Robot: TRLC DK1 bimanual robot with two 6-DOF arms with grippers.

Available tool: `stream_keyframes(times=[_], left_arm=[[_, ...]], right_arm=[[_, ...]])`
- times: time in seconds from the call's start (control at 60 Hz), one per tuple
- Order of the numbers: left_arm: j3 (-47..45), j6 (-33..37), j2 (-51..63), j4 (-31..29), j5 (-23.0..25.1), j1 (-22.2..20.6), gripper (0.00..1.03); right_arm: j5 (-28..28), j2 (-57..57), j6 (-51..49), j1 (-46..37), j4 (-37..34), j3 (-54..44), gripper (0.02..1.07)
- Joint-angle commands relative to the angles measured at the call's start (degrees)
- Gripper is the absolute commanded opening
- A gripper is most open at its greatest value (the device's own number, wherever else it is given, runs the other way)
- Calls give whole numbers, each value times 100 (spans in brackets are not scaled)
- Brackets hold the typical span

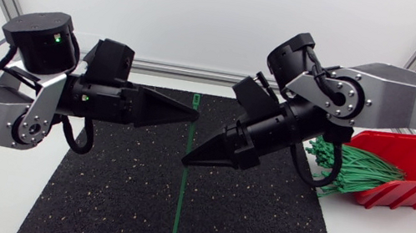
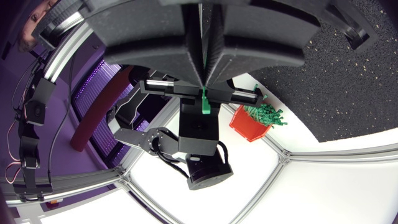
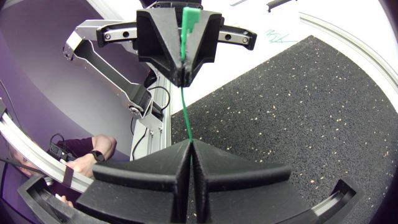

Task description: Take a green cable tie from the red box, thread the tail through the head to close it, then place it in the transparent bin on the left.

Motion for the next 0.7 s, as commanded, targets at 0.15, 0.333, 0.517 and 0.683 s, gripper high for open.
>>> stream_keyframes(times=[0.15, 0.333, 0.517, 0.683], left_arm=[[291, -159, -12, 61, 57, 104, 6], [318, -176, -12, 44, 57, 113, 8], [326, -176, -12, 35, 57, 113, 8], [300, -167, 14, 35, 65, 113, 8]], right_arm=[[52, 94, -61, -16, -87, -75, 8], [69, 103, -105, -16, -131, -66, 8], [78, 103, -114, -16, -140, -66, 8], [78, 77, -123, -33, -140, -57, 8]])
